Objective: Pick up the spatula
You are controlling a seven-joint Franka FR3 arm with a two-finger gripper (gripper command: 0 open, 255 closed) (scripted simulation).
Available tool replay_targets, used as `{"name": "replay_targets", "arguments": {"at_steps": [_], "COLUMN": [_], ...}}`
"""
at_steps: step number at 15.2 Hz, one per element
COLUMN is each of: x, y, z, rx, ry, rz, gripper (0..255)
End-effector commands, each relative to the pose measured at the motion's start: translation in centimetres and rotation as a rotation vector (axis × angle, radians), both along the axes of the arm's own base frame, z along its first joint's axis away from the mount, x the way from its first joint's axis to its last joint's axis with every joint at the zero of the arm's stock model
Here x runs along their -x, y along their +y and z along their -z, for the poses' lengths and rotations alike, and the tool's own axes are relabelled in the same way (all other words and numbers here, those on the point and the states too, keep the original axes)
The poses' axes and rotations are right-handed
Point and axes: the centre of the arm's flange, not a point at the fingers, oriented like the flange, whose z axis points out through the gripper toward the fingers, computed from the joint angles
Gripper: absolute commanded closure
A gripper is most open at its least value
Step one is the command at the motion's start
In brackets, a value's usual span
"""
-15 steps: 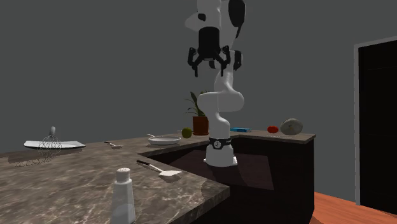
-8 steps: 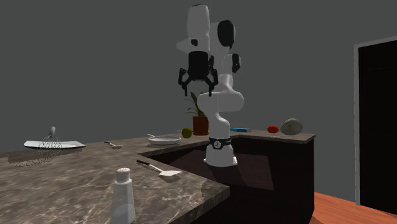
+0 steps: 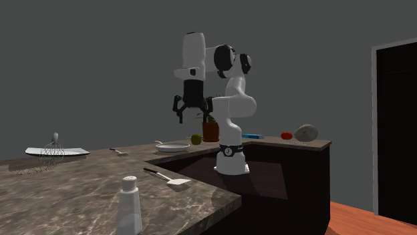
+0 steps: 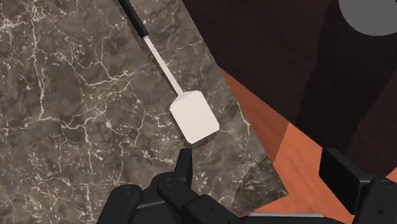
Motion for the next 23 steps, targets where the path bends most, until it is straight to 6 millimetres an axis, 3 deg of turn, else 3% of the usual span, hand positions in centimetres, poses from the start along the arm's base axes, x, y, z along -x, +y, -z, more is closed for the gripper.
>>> {"name": "replay_targets", "arguments": {"at_steps": [1, 15, 23], "x": [0.4, -1.7, -1.7], "y": [-1.6, -12.6, -12.6], "z": [2.0, 15.9, 19.9], "rx": [0.003, 0.023, 0.023], "ry": [0.002, 0.024, 0.024], "rz": [-0.068, -0.494, -0.494], "gripper": [0, 0, 0]}}
